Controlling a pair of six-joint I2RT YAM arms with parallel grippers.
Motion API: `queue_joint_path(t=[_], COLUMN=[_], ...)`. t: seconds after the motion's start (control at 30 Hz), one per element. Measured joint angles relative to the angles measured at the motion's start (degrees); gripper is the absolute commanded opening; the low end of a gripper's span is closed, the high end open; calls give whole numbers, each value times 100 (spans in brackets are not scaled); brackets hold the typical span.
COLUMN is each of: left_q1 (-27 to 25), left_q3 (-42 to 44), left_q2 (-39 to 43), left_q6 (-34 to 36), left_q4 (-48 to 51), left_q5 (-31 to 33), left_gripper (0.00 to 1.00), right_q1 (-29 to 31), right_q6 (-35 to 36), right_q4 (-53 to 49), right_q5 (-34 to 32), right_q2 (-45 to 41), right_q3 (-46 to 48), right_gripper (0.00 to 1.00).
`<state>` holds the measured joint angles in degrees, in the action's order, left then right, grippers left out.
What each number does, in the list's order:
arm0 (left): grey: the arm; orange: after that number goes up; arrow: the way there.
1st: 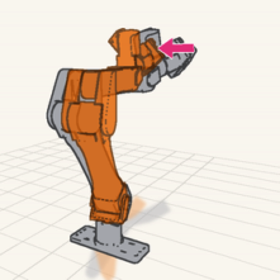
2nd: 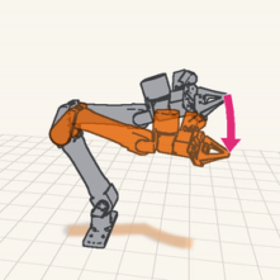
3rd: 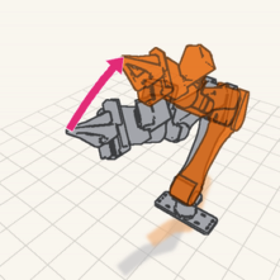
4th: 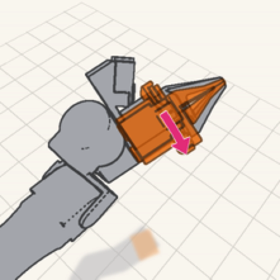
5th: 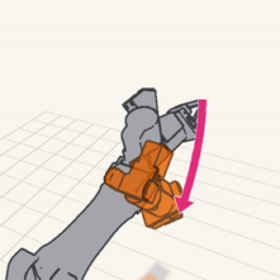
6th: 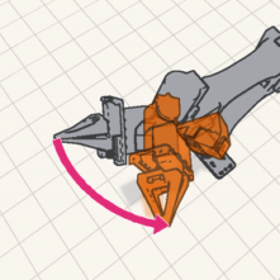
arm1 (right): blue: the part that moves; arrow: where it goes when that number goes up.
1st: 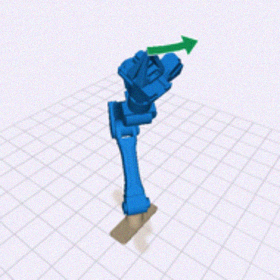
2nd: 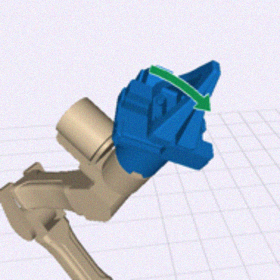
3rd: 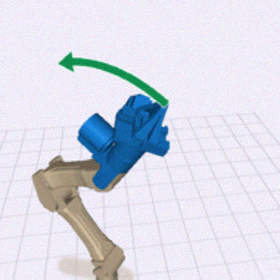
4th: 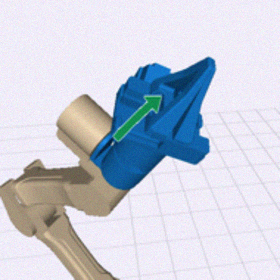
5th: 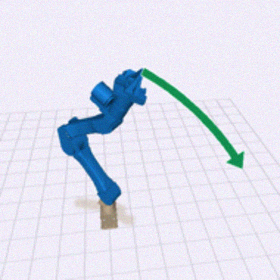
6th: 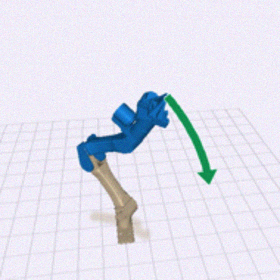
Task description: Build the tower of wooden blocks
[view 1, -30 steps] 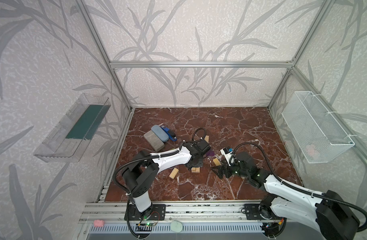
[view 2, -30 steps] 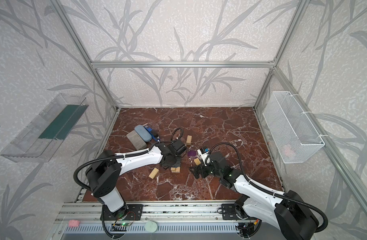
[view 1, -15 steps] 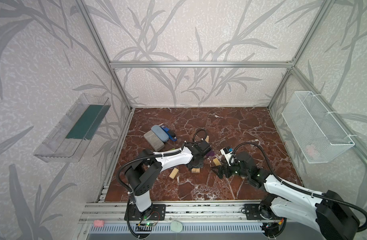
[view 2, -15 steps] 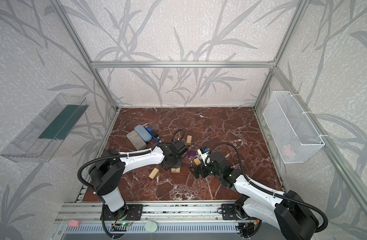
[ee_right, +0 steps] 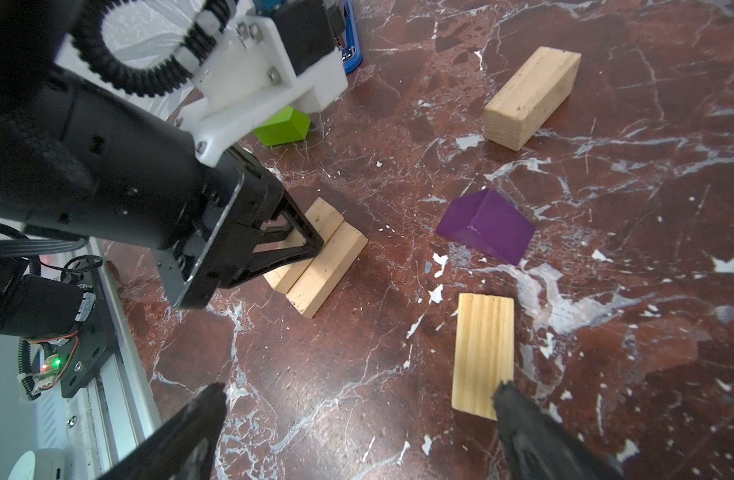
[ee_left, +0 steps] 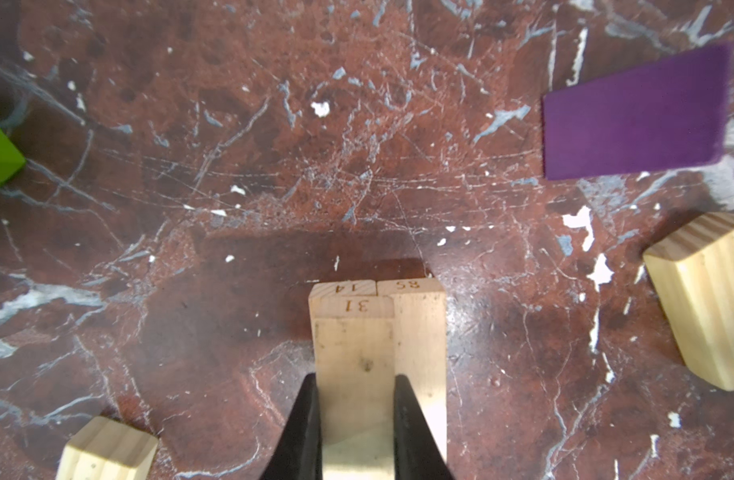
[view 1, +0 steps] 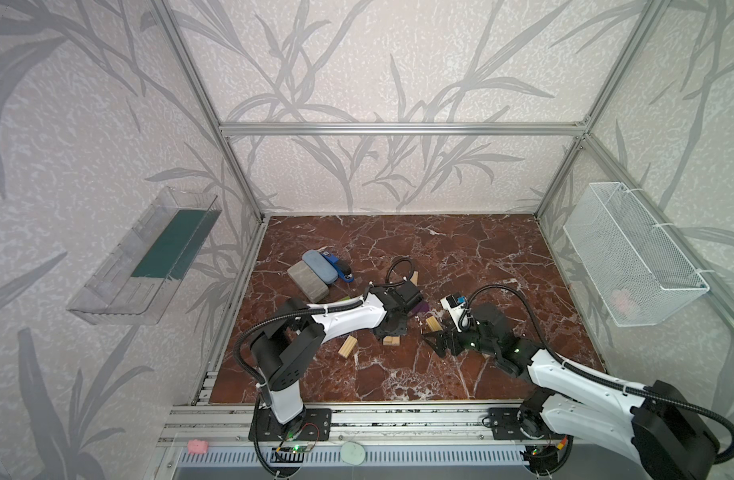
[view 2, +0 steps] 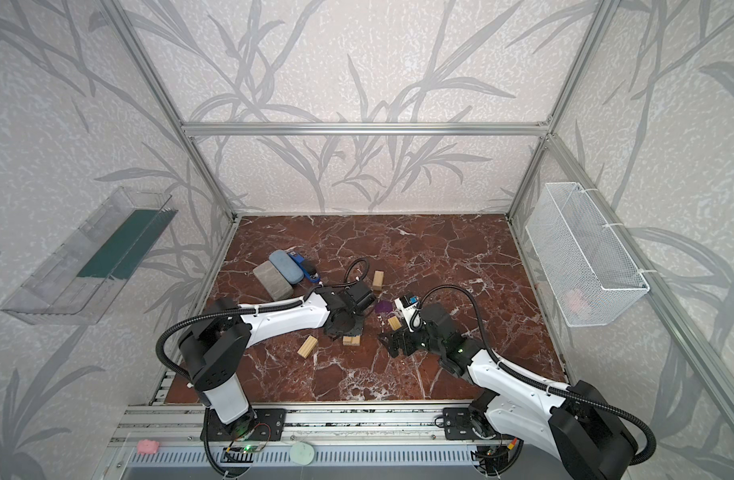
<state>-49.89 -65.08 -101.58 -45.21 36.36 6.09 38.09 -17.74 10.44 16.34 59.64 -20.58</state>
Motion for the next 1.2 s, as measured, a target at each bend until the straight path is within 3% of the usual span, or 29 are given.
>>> queue_joint_path(t=[0.53,1.2], left_q1=[0,0], left_q3=[0,35], left_q2=[-2,-2], left_q6=[2,-7], left_q4=[11,2], left_q5=[7,-2], left_gripper=[33,28], right_q1=[0,0], right_q6=[0,0], right_q4=[0,0], right_q5=[0,0], right_q2=[0,2], right_q3=[0,0], right_gripper=[99,99])
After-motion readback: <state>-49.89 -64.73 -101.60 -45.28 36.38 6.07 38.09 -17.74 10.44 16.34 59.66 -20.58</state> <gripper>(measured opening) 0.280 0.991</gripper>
